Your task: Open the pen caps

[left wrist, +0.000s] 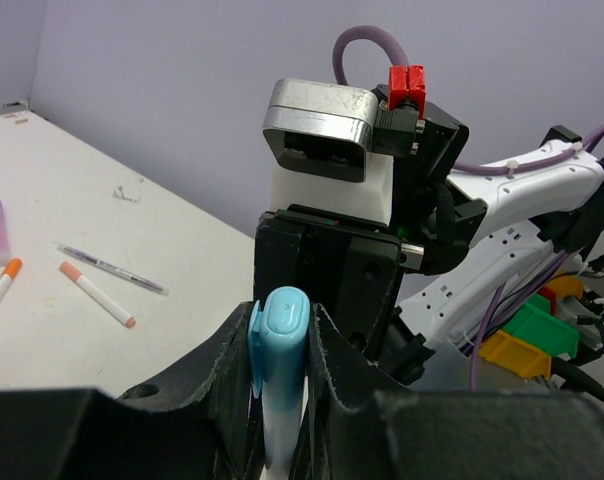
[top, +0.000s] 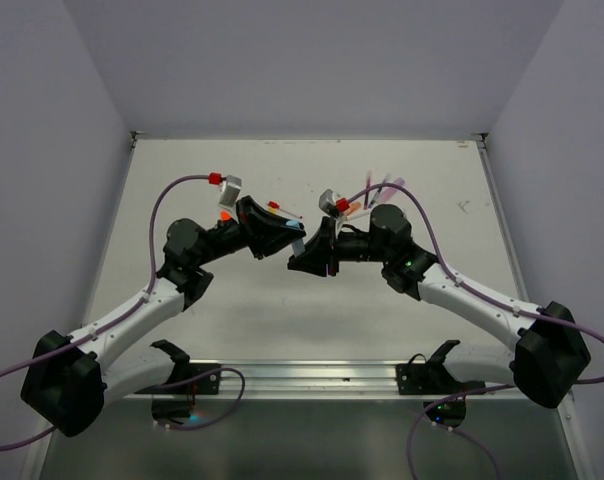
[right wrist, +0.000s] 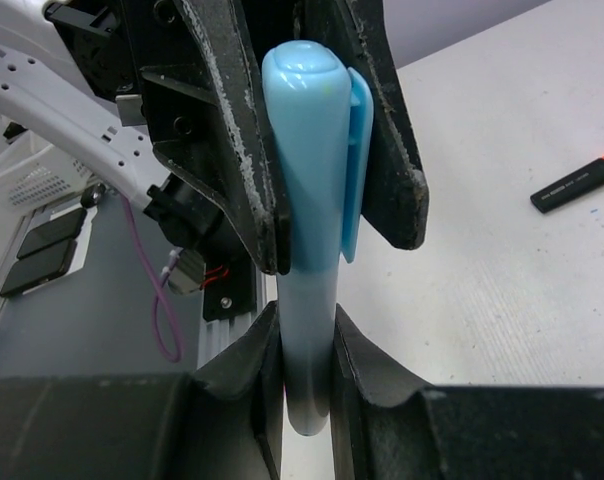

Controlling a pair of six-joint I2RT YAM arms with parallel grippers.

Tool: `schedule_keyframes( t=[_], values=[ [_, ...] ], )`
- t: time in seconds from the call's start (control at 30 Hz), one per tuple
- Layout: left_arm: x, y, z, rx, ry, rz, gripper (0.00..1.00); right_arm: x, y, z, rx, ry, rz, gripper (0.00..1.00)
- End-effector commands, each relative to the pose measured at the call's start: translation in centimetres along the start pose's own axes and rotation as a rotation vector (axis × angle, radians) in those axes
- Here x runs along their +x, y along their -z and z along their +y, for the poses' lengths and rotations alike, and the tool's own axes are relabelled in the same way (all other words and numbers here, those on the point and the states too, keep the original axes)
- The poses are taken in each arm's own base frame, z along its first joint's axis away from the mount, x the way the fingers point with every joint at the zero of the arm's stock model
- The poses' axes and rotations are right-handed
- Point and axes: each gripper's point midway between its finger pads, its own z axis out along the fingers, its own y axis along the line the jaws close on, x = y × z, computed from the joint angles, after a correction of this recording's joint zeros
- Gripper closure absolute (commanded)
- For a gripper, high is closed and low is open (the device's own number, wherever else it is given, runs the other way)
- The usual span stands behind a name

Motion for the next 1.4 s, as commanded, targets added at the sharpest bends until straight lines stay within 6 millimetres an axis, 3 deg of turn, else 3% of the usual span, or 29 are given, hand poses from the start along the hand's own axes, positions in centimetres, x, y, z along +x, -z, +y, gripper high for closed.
schedule_keyframes(
  t=[0.0,0.3,0.47,0.67,0.73,0.83,0.87,0.93,0.97,1.03,1.07,1.17,1.23,1.27,1.37],
  values=[
    [-4.2,-0.3,-2.2,0.074,-0.105,-0.128,1.00,2.4,0.5,0.5,-0.033,-0.031,0.044,1.00],
    [-10.5,-0.9,-3.7,0.123,-0.240,-0.293,1.00,7.8,1.6,0.6,-0.058,-0.116,0.143,1.00],
    [-14.4,-0.7,-5.0,0.152,-0.296,-0.439,1.00,9.8,2.1,0.9,-0.071,-0.161,0.154,1.00],
    [-17.2,-0.8,-5.4,0.160,-0.302,-0.554,1.00,11.5,2.4,0.9,-0.072,-0.200,0.163,1.00],
    [-17.1,-1.2,-4.7,0.142,-0.288,-0.538,1.00,11.8,2.4,0.7,-0.056,-0.213,0.156,1.00],
    [-15.6,-2.1,-2.2,0.045,-0.231,-0.439,1.00,11.4,2.3,-0.2,0.002,-0.236,0.131,1.00],
    [-13.8,-2.6,0.4,-0.054,-0.178,-0.350,1.00,11.4,2.2,-0.7,0.035,-0.245,0.124,1.00],
    [-12.2,-2.4,3.3,-0.204,-0.137,-0.254,1.00,11.0,2.0,-2.6,0.145,-0.273,0.101,1.00],
    [-9.7,-1.4,7.0,-0.398,-0.089,-0.135,1.00,11.0,2.0,-3.2,0.182,-0.290,0.097,1.00],
    [-7.1,0.8,10.3,-0.595,-0.051,-0.026,1.00,10.5,1.7,-4.6,0.255,-0.324,0.069,1.00],
    [-4.0,3.6,12.7,-0.766,-0.016,0.098,1.00,10.8,1.6,-5.2,0.286,-0.348,0.073,1.00],
    [0.7,9.1,15.3,-1.014,0.027,0.267,1.00,11.2,0.9,-7.1,0.379,-0.392,0.069,1.00],
    [2.8,11.6,16.0,-1.107,0.042,0.326,1.00,11.0,-0.2,-7.2,0.385,-0.408,0.078,1.00],
    [4.7,13.6,16.3,-1.168,0.062,0.378,1.00,10.8,-0.9,-8.2,0.432,-0.411,0.072,1.00],
    [7.8,16.4,16.6,-1.235,0.104,0.465,1.00,11.3,-2.8,-8.6,0.481,-0.423,0.086,1.00]
  ],
)
